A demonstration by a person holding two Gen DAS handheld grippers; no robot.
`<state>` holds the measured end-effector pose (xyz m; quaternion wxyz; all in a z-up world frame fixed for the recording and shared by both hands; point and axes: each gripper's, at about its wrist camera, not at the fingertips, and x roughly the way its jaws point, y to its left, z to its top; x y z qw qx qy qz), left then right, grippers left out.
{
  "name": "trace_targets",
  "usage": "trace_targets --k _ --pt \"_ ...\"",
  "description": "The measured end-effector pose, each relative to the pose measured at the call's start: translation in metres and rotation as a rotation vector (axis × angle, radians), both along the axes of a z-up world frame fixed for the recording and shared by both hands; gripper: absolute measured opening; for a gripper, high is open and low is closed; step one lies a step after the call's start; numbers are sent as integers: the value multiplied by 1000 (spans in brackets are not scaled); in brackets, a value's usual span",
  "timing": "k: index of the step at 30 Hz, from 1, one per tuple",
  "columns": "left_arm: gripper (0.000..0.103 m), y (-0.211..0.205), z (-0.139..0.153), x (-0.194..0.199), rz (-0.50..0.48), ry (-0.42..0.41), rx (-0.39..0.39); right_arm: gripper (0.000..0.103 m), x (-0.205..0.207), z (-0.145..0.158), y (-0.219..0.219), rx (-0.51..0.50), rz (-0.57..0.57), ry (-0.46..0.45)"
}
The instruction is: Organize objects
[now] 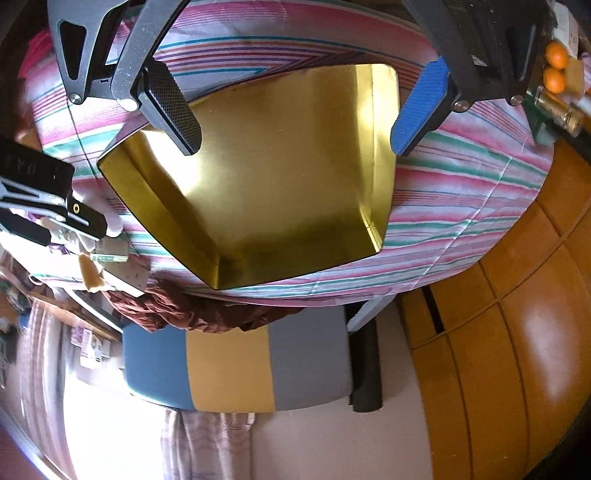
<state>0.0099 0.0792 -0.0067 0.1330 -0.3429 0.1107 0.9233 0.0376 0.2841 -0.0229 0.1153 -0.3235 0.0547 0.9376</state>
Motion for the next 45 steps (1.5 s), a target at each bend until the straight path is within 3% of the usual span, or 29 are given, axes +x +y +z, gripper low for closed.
trace_targets --k 5,9,11,24,29,34,45 --pt "103 11 -2 -1 -69 -22 18 103 6 2 22 -11 -54 -10" --pt "103 20 -4 -4 -127 -73 76 103 14 5 48 -45 -108 -22" --pt "103 26 -3 -3 -160 -57 84 103 20 8 64 -56 -144 -27" --pt "103 57 6 -17 -316 -116 190 103 91 13 192 -280 -409 -60" --pt "103 79 11 -18 -372 -95 189 103 94 1 215 -338 -384 -182" --pt "103 101 10 -15 -424 -94 181 101 84 -17 214 -322 -306 -310" --pt "103 138 -1 -7 -505 -158 106 98 58 -39 212 -305 -201 -472"
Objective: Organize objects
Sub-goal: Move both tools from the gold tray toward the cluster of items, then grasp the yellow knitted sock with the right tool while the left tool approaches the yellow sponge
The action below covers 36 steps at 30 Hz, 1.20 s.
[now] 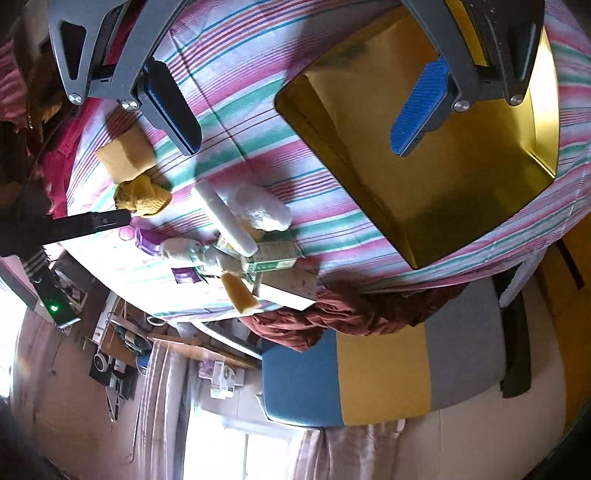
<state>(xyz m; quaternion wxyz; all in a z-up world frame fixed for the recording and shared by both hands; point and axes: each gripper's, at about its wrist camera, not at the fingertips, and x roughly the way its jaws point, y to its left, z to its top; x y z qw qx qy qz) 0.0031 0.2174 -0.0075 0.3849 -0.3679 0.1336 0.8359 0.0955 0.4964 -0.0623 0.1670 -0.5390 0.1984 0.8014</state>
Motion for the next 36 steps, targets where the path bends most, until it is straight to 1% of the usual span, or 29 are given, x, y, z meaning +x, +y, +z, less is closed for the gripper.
trace_targets --k 2,4,5,9,11,12,13,14,16,19,24,26,29,31,32,36 --pt "103 4 -1 2 -5 -7 7 98 -3 -4 3 -12 5 -14" --pt "103 11 -2 8 -21 14 0 98 -8 -8 7 -36 12 -29" --pt "103 16 -3 11 -35 21 -10 98 -11 -11 9 -48 26 -50" --pt "103 30 -12 18 -101 -7 -24 97 -24 -25 12 -68 78 -116" --pt "103 38 -16 22 -142 -27 -21 90 -30 -32 10 -75 108 -142" --pt "103 40 -18 24 -153 -32 -21 80 -32 -37 9 -79 122 -157" --pt "103 43 -20 26 -169 -37 -22 62 -33 -41 7 -81 133 -174" --pt "103 46 -22 27 -185 -42 -23 54 -34 -43 6 -81 140 -177" --pt "103 54 -26 31 -218 -48 -25 47 -32 -38 8 -85 127 -138" --pt "103 64 -31 34 -265 -61 -17 44 -18 -24 23 -111 55 -25" --pt "102 85 -37 44 -363 -56 -9 44 2 -6 45 -162 -41 146" --pt "102 96 -40 49 -424 -45 1 44 7 4 57 -190 -61 204" --pt "102 116 -44 53 -515 -57 1 44 8 10 55 -215 -58 246" --pt "102 130 -47 55 -571 -59 -7 44 10 12 59 -224 -54 255" --pt "102 136 -48 55 -599 -70 -11 44 13 16 57 -236 -62 261" --pt "102 156 -53 53 -681 -113 -16 44 16 11 64 -258 -96 272"
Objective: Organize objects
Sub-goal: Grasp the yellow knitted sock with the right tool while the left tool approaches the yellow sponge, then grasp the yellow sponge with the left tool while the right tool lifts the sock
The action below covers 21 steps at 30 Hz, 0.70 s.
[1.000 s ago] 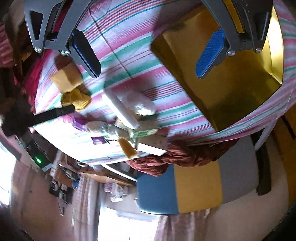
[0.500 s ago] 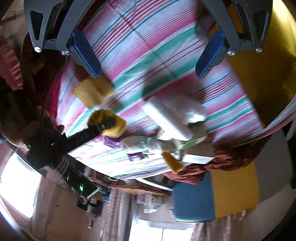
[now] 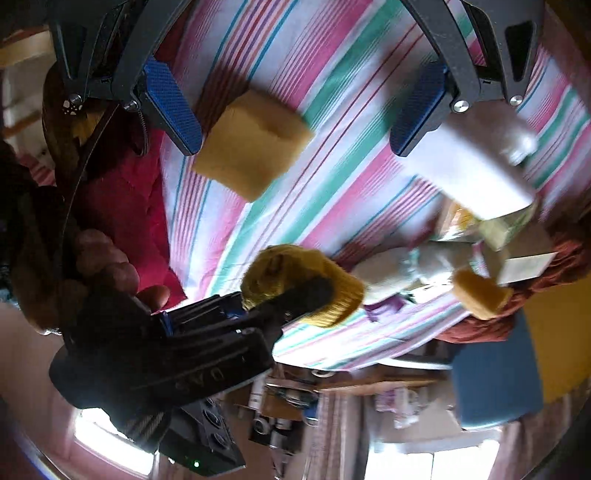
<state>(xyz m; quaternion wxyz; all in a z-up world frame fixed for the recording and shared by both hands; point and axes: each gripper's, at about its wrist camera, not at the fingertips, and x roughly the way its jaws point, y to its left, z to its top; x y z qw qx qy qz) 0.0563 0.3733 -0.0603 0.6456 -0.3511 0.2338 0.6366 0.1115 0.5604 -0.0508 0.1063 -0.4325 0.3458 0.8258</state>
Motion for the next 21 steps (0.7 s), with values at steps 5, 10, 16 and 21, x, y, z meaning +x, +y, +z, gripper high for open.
trace_targets --k 5,10,16,21 --pt "101 19 -11 -8 -63 -125 -48 44 1 -3 6 -8 -10 -23" --pt "99 27 -19 -11 -56 -180 -62 44 1 -4 16 34 -26 -76" --pt "99 26 -17 -11 -63 -175 -55 44 25 -3 41 39 -88 -77" --pt "99 14 -18 -10 -105 -150 -64 44 38 1 50 22 -118 -24"
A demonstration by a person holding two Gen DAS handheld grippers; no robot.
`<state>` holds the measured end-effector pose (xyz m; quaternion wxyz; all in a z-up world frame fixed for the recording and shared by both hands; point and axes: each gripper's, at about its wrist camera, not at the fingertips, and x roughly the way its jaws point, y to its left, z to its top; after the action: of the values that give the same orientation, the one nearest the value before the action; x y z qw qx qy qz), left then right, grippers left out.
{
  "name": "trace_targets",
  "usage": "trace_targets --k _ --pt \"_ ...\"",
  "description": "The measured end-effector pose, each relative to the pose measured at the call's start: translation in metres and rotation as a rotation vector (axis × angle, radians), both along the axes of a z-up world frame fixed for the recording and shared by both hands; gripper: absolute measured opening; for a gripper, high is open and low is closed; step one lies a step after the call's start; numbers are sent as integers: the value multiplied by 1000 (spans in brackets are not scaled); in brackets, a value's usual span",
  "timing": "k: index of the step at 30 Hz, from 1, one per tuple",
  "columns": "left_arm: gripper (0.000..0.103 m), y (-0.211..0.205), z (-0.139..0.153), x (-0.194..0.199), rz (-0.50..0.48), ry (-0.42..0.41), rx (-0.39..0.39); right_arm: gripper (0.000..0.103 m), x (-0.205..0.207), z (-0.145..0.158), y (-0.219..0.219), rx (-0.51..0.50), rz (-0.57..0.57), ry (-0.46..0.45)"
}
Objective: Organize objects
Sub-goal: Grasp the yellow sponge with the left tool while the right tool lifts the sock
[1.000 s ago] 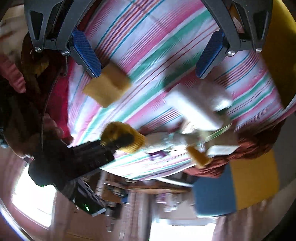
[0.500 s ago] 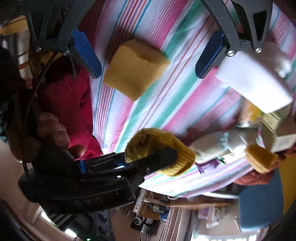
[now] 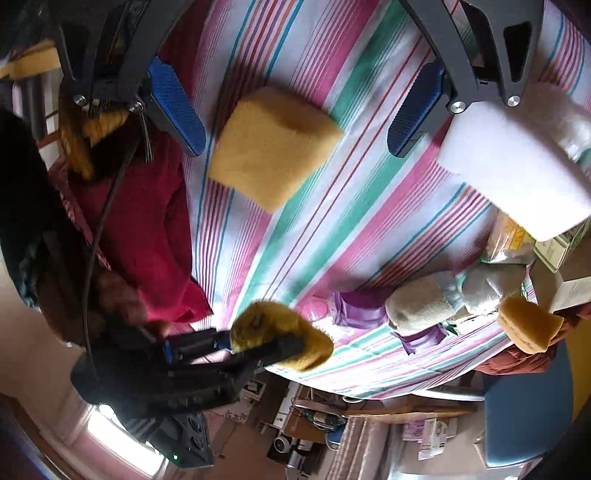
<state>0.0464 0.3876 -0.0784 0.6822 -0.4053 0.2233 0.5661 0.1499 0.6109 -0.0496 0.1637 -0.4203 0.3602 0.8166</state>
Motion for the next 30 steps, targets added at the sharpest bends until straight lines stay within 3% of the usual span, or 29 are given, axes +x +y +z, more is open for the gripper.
trace_targets --k 7,16,21,30 --pt "96 -1 1 6 -36 31 4 44 -10 -1 -9 4 51 12" --pt "70 12 -8 28 -110 78 -13 44 -11 -3 -9 3 51 15" --pt "61 8 -7 25 -73 68 -2 44 -13 -2 -12 31 57 10" --pt "60 -25 25 15 74 43 103 44 -21 11 -31 99 108 17"
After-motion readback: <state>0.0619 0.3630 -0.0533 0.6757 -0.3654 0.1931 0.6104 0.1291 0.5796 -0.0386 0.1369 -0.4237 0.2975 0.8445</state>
